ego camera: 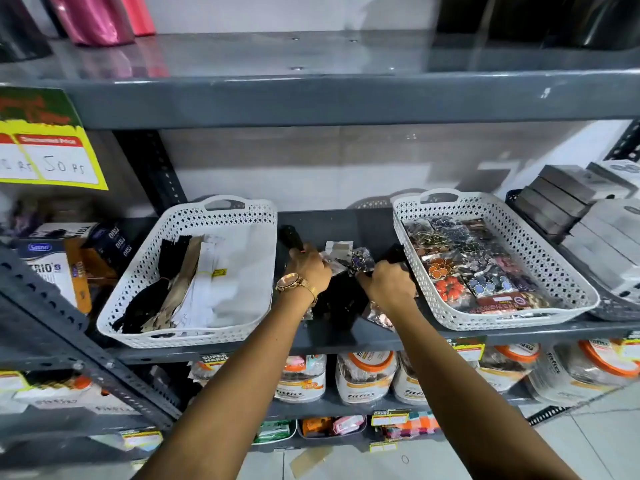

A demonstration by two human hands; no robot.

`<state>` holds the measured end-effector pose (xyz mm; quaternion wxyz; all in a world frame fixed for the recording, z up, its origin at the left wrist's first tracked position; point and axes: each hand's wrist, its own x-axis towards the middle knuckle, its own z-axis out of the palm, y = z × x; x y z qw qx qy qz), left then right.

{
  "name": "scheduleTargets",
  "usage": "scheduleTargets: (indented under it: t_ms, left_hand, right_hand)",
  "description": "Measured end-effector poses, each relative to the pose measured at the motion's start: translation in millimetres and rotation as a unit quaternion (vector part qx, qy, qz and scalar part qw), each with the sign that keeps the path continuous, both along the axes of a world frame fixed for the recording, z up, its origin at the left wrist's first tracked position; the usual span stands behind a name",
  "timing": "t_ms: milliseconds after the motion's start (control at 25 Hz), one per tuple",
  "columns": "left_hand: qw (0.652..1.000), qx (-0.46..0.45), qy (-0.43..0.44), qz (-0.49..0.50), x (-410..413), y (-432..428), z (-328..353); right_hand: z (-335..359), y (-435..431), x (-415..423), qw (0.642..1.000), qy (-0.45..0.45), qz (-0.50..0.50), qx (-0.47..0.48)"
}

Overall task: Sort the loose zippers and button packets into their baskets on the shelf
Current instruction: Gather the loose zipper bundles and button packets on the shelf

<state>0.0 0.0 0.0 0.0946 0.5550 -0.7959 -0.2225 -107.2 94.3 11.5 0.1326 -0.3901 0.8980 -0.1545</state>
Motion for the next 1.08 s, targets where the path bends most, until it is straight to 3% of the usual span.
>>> scheduleTargets:
  t_ms: [160,360,640,840,960,1080]
  left_hand:
    - [0.997,0.06,-0.034,0.032,-3.8,-4.8,-1.3]
    - [0.995,0.073,-0.001,0.063,-6.7,-8.2,-0.4]
    - [0.937,0.178,0.237,0.186,-11.7,-23.9,-5.4]
    - [0.923,0.224,0.278,0.141,-4.7,-34.1,5.7]
    - [0.922,0.174,0.315,0.142,-4.6,-30.5,11.9]
    - [0.886,0.194,0.393,0.154,-6.3,-24.2,17.7]
  right_hand:
    - [0.9,-8.7,2.7,0.987,0.101,0.021,0.126]
    - [-6.1,-16.2,-2.7,0.989,0.066,0.017,0.134]
    - [-2.6,-9.4,-13.1,0.995,-0.091,-0.027,-0.003]
    - [8.7,-1.6,-21.7,0.988,-0.116,-0.026,-0.094]
    - [13.9,3.2,-28.3,0.96,-0.184,-0.049,-0.204]
    - [15.9,8.3,-30.4,0.899,-0.308,-0.103,-0.294]
